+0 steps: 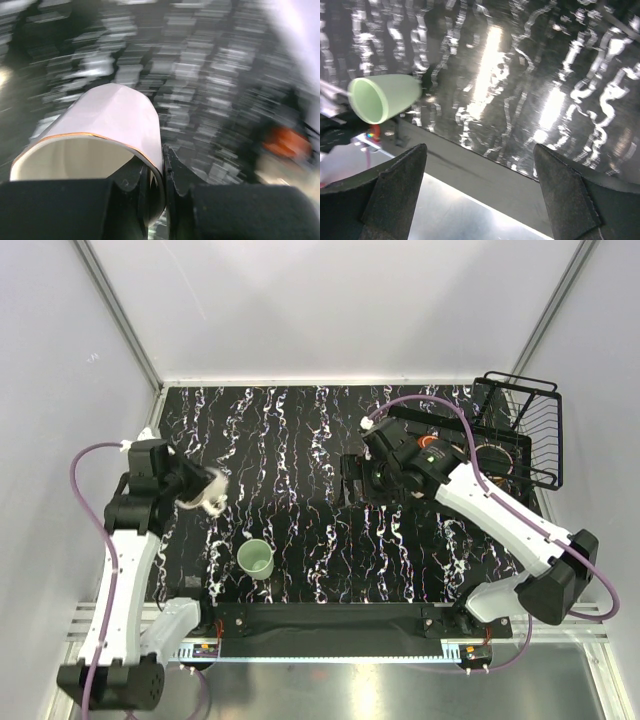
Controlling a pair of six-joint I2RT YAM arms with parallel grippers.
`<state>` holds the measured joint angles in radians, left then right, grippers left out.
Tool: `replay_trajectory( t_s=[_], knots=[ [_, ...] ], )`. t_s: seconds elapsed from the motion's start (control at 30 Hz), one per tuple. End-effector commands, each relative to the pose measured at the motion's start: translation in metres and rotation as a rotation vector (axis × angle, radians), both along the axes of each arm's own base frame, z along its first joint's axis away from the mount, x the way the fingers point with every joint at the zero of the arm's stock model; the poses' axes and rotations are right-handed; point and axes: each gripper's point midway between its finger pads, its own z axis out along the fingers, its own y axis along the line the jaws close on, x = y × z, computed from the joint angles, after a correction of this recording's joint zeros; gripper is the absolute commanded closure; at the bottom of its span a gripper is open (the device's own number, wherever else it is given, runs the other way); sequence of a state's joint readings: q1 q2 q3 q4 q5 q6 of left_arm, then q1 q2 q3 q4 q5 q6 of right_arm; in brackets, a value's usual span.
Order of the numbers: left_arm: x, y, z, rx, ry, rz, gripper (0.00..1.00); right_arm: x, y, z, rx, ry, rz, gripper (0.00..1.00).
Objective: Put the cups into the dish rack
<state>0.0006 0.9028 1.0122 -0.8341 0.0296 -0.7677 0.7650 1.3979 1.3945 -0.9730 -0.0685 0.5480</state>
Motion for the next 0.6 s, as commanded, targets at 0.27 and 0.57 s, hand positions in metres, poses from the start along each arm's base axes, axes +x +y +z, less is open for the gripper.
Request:
replay_trajectory(
  t_s=[0.27, 0.57],
  knots=[
    [-0.052, -0.167, 0.202, -0.481, -0.811, -0.8, 1.0, -0.03, 0.059, 0.112, 0.613, -0.214, 0.235, 0.12],
    [-0.088, -0.191, 0.251, -0.707, -1.045, -0.893, 1.0, -0.05, 0.088, 0.166, 0.93, -0.241, 0.336, 0.13]
  ],
)
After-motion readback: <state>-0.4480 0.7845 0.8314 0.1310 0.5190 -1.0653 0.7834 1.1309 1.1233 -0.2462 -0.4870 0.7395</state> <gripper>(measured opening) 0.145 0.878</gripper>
